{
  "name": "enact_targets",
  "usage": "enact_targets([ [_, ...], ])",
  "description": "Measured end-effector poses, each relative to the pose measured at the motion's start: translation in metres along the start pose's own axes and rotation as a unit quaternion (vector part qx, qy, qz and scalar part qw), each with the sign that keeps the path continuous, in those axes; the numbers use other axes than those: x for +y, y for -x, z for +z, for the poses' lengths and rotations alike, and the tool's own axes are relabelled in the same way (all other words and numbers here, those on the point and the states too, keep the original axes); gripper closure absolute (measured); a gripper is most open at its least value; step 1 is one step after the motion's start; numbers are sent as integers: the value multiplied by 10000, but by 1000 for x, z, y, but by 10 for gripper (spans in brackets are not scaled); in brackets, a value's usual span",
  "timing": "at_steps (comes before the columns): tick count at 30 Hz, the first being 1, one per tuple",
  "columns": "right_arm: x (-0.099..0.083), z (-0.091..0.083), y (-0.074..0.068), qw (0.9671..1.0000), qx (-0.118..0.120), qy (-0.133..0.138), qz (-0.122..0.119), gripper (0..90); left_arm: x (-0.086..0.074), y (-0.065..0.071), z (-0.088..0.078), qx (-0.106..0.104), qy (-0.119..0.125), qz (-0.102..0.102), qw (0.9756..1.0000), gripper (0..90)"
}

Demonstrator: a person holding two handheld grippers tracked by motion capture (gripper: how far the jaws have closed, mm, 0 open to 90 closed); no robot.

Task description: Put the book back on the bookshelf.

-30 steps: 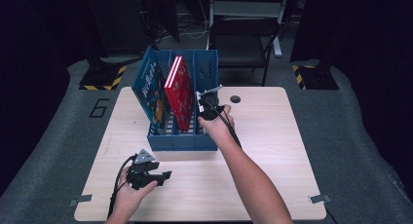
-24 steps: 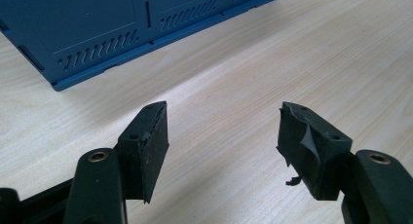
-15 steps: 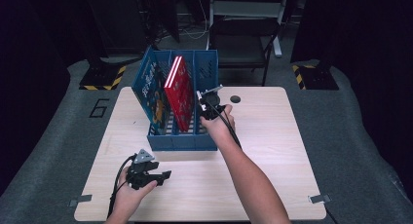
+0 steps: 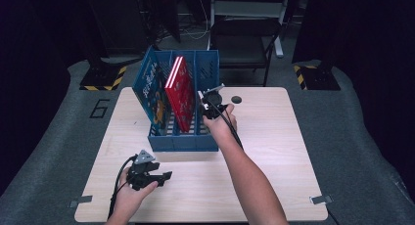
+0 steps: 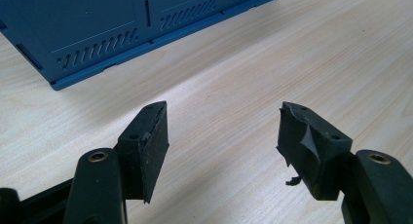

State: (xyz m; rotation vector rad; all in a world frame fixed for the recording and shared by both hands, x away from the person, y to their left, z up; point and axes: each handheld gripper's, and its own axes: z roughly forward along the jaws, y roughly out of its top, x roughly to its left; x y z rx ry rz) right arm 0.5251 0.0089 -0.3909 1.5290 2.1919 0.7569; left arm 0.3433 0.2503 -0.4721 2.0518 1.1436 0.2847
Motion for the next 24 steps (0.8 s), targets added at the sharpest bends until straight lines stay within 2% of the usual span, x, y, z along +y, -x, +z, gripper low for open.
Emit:
enact_targets([
  [6,3,-1,-2,10000,-61,41,62,768,0,-1,0,6,-7,24,10000,358],
  [11,6,-3,0,9997,2,99,238,768,0,-2,-1,15,18,43,10000,358],
  [15,7,-4,1,9992,-38,82,382,768,0,-2,-1,18,23,41,10000,358],
  [24,10,-6,6,9971,-90,269,701,769,1,-1,-2,1,39,27,10000,357],
])
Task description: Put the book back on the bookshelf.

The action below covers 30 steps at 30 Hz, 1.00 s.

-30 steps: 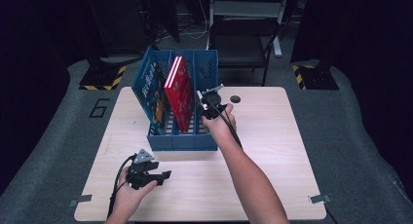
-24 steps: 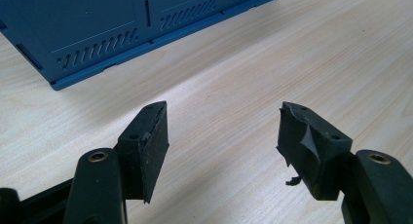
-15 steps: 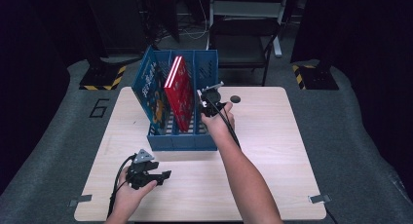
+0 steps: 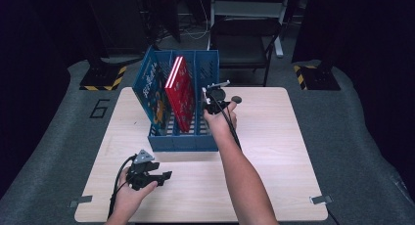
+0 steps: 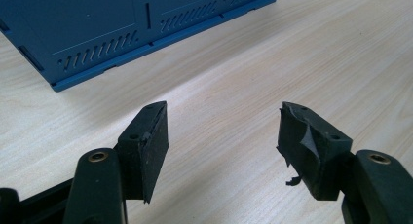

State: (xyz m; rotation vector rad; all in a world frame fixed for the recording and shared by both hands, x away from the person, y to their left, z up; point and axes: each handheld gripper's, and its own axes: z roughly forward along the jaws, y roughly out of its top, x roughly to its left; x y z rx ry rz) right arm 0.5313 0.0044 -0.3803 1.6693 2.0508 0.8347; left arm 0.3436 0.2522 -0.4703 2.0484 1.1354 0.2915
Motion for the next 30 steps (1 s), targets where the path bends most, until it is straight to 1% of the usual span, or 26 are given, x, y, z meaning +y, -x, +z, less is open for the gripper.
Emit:
enact_targets([
  [1,1,1,1,10000,16,50,12,769,0,0,0,2,3,7,10000,358],
  [2,1,2,1,9999,1,48,96,769,0,0,-1,2,9,2,10000,358],
  [6,4,5,1,9997,-9,135,226,769,0,-1,-1,-1,55,-70,10000,358],
  [8,6,7,-1,9996,-25,156,218,769,0,-2,-2,5,33,-34,10000,358],
  [9,7,9,-3,9996,-26,177,233,769,-1,-2,-2,8,39,-68,10000,358],
  [11,10,11,-5,9996,-20,146,242,769,-1,-2,-2,4,34,-34,10000,358],
  [12,12,13,-6,9996,-11,177,205,769,-1,-2,-2,0,33,-26,10000,358],
  [15,16,16,-9,9995,-27,217,219,769,-1,-2,-3,-17,8,-46,10000,358],
  [16,17,17,-10,9995,-26,204,225,769,-2,-2,-3,10,61,-62,10000,358],
  [17,18,18,-10,9995,-54,218,233,769,-2,-2,-4,12,61,-78,10000,358],
  [18,19,18,-10,9995,-51,223,228,769,-2,-2,-4,17,37,-49,10000,358],
  [19,21,18,-11,9993,-45,223,313,769,-3,-2,-5,24,44,-56,10000,358],
  [20,22,19,-10,9992,-45,254,295,769,-3,-2,-5,31,78,-94,9999,358],
  [22,24,19,-9,9989,-71,326,326,769,-3,-3,-7,15,10,-58,10000,358],
  [23,26,18,-10,9987,-71,319,385,769,-4,-3,-8,20,37,-80,10000,358],
  [25,28,18,-10,9985,-102,345,424,769,-5,-3,-8,64,95,-101,9999,358],
  [26,30,19,-9,9985,-90,358,409,769,-5,-4,-9,62,39,-68,9999,358],
  [27,31,20,-9,9984,-114,354,414,769,-6,-4,-9,73,99,-137,9998,358],
  [30,32,21,-11,9982,-123,385,449,769,-6,-4,-9,74,98,-189,9997,358],
])
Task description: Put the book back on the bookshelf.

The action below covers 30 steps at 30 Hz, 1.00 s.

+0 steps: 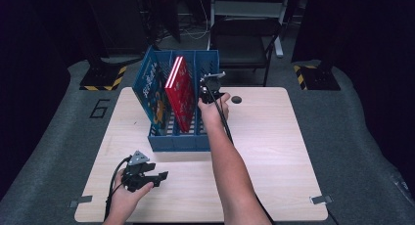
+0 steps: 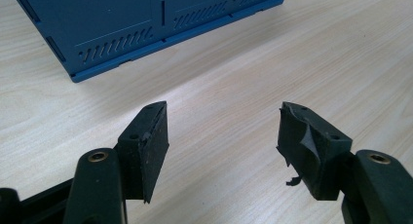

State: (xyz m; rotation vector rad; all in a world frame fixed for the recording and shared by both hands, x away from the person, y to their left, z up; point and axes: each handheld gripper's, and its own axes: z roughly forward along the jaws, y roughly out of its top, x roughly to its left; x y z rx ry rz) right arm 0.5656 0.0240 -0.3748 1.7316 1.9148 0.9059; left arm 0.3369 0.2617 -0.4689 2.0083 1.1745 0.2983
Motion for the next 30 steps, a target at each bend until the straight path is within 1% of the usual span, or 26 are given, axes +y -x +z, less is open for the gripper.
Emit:
enact_targets([
  [1,0,1,-1,10000,-13,10,-5,769,0,0,0,11,11,7,10000,358],
  [2,0,2,-3,10000,-11,1,44,769,0,0,0,-4,-8,9,10000,358],
  [3,0,2,-3,10000,-24,23,10,769,0,0,-1,-24,-35,11,10000,358],
  [4,0,3,-4,10000,-39,24,28,769,0,0,-1,-20,-26,14,10000,358],
  [6,0,4,-5,9999,-43,37,93,769,0,0,-1,-28,-25,5,10000,358],
  [7,0,5,-5,9999,-36,44,114,769,1,-1,-1,-30,-30,37,10000,358],
  [9,0,6,-4,9998,-15,62,202,769,1,0,-1,-37,-25,1,10000,358],
  [11,-1,7,-5,9996,-25,121,256,769,1,0,0,-37,-28,26,10000,358],
  [13,-3,9,-7,9994,-24,110,328,769,2,-1,0,-52,-49,72,9999,358],
  [14,-4,10,-8,9994,-38,97,334,768,2,0,0,-52,-32,49,10000,358],
  [17,-8,14,-10,9994,-91,79,327,767,2,-1,0,-67,-18,70,10000,358],
  [19,-10,14,-12,9995,-102,101,280,765,1,0,1,-32,4,19,10000,358],
  [20,-10,15,-12,9995,-96,89,270,764,1,0,1,-37,-8,35,10000,358],
  [24,-11,15,-10,9997,31,54,247,751,2,0,1,-39,-1,76,10000,358],
  [26,-12,15,-8,9995,170,-14,251,741,1,0,2,-43,-28,59,10000,358],
  [27,-12,15,-6,9995,232,-31,208,736,1,1,2,-58,-63,55,9999,358],
  [28,-13,15,-5,9991,311,-96,268,730,1,0,2,-57,-75,94,9999,358],
  [30,-14,16,-2,9981,519,-152,277,726,1,1,3,-28,-28,69,10000,358],
])
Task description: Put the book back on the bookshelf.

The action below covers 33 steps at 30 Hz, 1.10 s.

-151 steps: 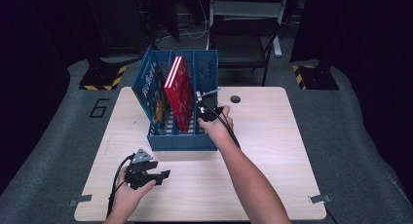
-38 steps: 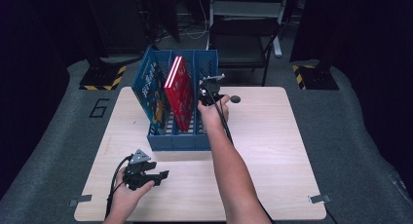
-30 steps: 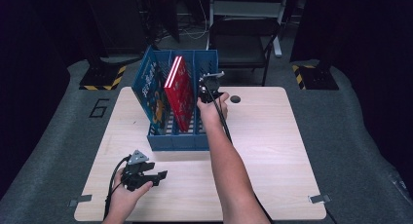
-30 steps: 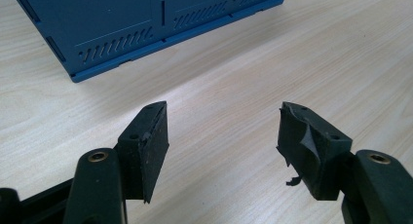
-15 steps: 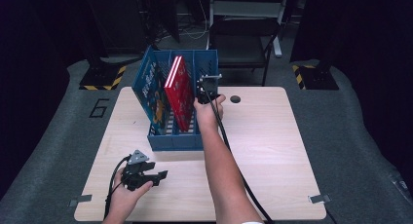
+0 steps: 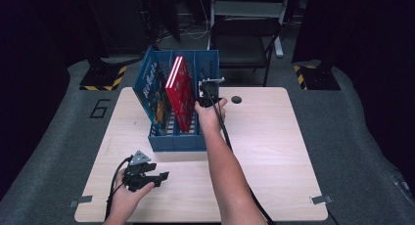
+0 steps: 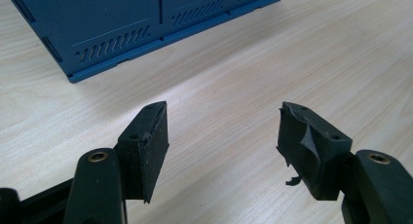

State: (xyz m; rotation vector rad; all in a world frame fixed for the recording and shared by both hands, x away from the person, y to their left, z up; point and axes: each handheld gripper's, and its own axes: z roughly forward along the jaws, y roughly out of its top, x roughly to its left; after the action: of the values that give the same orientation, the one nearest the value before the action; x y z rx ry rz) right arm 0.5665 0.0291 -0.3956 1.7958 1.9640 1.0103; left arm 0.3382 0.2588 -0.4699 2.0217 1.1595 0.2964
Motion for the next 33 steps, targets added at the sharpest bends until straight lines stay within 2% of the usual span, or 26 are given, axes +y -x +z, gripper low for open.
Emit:
enact_targets([
  [3,1,-5,-3,9998,164,74,-115,709,0,1,1,9,-13,2,10000,358],
  [4,2,-7,-4,9997,142,112,-151,708,1,0,0,-13,-76,35,10000,358],
  [8,4,-15,-3,9993,103,162,-313,680,0,0,1,11,-53,-14,10000,357],
  [13,3,-18,-1,9990,192,-63,-405,648,0,0,0,15,-65,33,10000,358],
  [16,1,-20,-1,9983,278,-66,-513,639,0,1,1,41,-77,11,10000,357],
  [24,-4,-24,-4,9977,335,-71,-586,611,0,-2,3,42,-87,3,10000,353],
  [27,-3,-29,-6,9969,368,-22,-688,594,1,-2,5,30,-143,-28,9999,352],
  [33,1,-42,-7,9956,270,74,-896,544,3,-6,9,19,-217,-25,9998,344],
])
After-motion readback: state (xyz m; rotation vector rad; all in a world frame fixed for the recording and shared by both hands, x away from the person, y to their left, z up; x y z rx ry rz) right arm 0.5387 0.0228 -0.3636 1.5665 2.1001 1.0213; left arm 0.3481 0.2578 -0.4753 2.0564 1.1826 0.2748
